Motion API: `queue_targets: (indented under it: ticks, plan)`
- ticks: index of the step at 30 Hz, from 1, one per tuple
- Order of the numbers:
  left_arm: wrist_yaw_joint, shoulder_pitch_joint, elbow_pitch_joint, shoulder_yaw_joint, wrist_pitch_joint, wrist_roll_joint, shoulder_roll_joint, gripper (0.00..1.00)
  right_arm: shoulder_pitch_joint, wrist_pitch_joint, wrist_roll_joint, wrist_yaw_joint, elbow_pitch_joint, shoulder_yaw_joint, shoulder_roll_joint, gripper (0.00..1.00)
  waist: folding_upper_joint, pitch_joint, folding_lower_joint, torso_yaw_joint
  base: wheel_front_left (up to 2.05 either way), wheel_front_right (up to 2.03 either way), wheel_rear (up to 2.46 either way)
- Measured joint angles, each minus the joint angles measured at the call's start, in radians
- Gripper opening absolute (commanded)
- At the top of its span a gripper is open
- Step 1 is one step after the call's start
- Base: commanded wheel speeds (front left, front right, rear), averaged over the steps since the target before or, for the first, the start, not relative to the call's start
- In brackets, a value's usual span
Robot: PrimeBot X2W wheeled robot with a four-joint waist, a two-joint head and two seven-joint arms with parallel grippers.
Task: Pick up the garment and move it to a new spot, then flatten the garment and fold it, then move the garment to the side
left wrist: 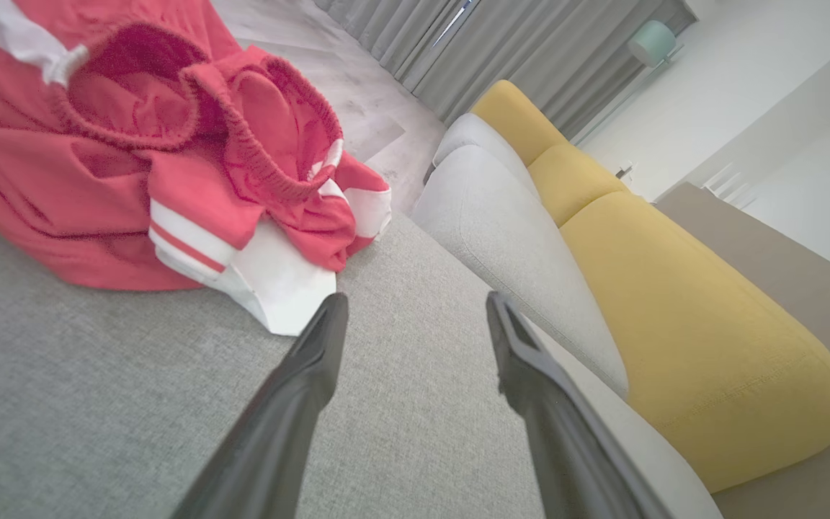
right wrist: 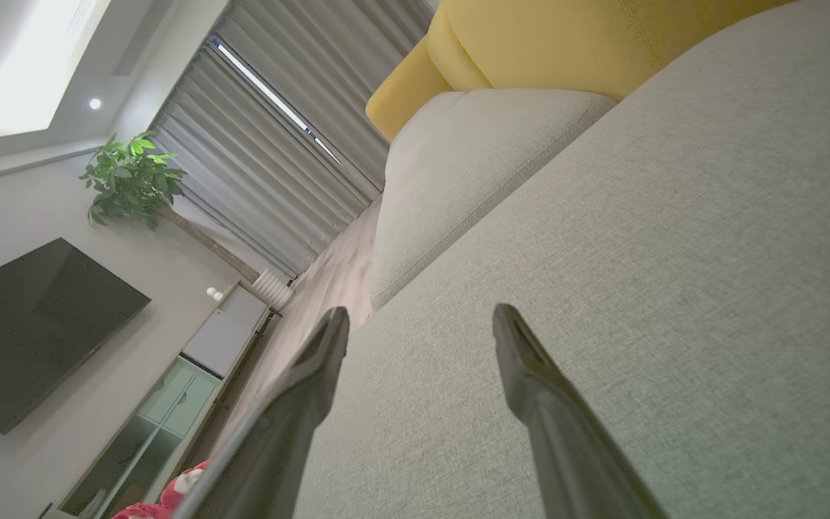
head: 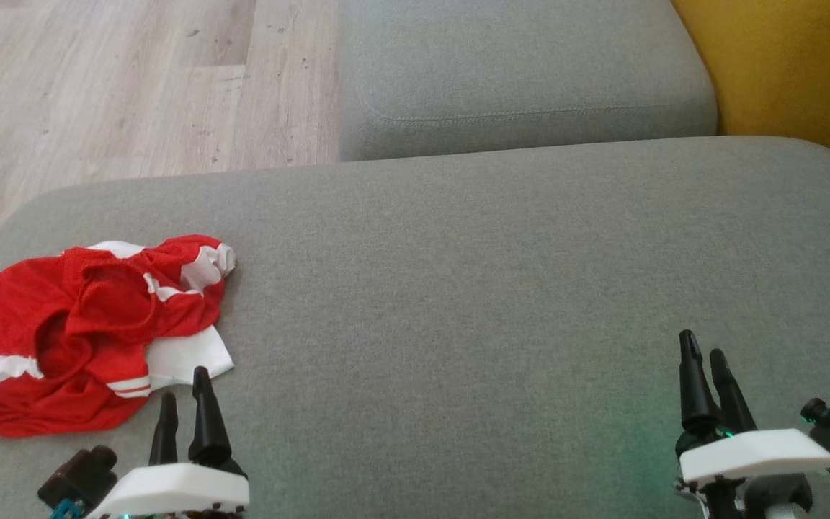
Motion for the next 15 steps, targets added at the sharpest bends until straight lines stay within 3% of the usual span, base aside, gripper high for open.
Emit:
queue_targets:
  ticks: [15]
  plan:
    - [0.027, 0.017, -0.028, -0.049, -0.041, 0.205, 0.003, 1.00, 0.015, -0.039, -0.198, 0.000, -0.028, 0.034, 0.000, 1.00, 0.0000, -0.017, 0.0000, 0.007, 0.00, 0.00, 0.00]
